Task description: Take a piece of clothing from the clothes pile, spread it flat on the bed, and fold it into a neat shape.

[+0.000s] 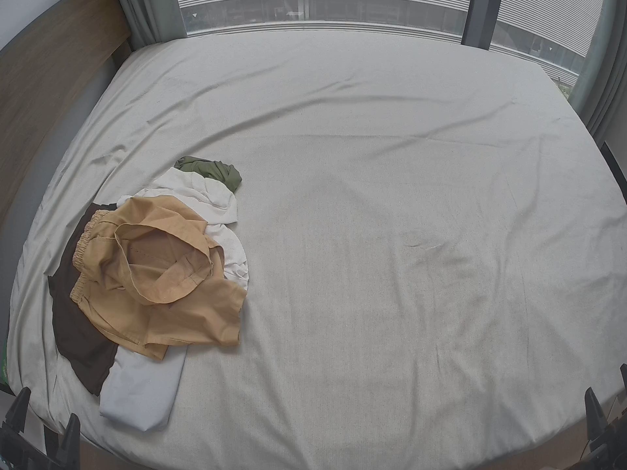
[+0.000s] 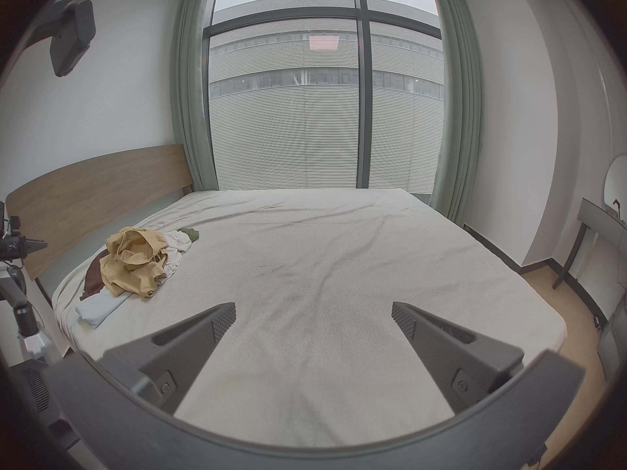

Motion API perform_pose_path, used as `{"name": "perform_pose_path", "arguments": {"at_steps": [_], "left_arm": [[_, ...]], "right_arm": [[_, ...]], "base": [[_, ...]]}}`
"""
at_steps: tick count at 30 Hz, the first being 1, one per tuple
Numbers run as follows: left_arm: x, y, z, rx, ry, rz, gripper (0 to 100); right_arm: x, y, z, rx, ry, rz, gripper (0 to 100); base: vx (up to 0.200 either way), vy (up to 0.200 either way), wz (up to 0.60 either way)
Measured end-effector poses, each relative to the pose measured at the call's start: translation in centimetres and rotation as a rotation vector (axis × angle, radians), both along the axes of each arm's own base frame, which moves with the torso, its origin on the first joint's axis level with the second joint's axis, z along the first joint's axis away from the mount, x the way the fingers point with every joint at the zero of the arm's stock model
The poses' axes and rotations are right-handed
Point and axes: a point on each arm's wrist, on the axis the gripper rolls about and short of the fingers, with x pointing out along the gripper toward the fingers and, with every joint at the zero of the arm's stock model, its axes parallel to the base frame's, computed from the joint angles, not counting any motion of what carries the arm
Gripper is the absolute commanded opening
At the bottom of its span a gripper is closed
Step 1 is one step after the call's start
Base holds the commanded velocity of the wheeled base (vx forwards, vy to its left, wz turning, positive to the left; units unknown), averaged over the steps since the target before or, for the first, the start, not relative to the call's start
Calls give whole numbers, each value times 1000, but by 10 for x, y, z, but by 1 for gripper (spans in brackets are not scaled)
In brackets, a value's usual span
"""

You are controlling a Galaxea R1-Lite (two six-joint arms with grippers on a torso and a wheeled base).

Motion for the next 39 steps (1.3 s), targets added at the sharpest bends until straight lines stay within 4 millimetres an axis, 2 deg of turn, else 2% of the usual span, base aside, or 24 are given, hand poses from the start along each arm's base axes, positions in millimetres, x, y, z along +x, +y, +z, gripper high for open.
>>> {"name": "perform_pose_path", "arguments": {"at_steps": [20, 28, 39], "left_arm": [[0, 0, 0, 0, 0, -1, 100], [0, 0, 0, 0, 1, -1, 100], [0, 0, 0, 0, 0, -3, 100]], "right_arm": [[0, 0, 0, 0, -3, -2, 100], [-2, 0, 23, -16, -167, 2, 100], [14, 1, 43, 8, -15, 106, 100]], "base": [[0, 0, 0], [0, 0, 0], [0, 0, 0]]}}
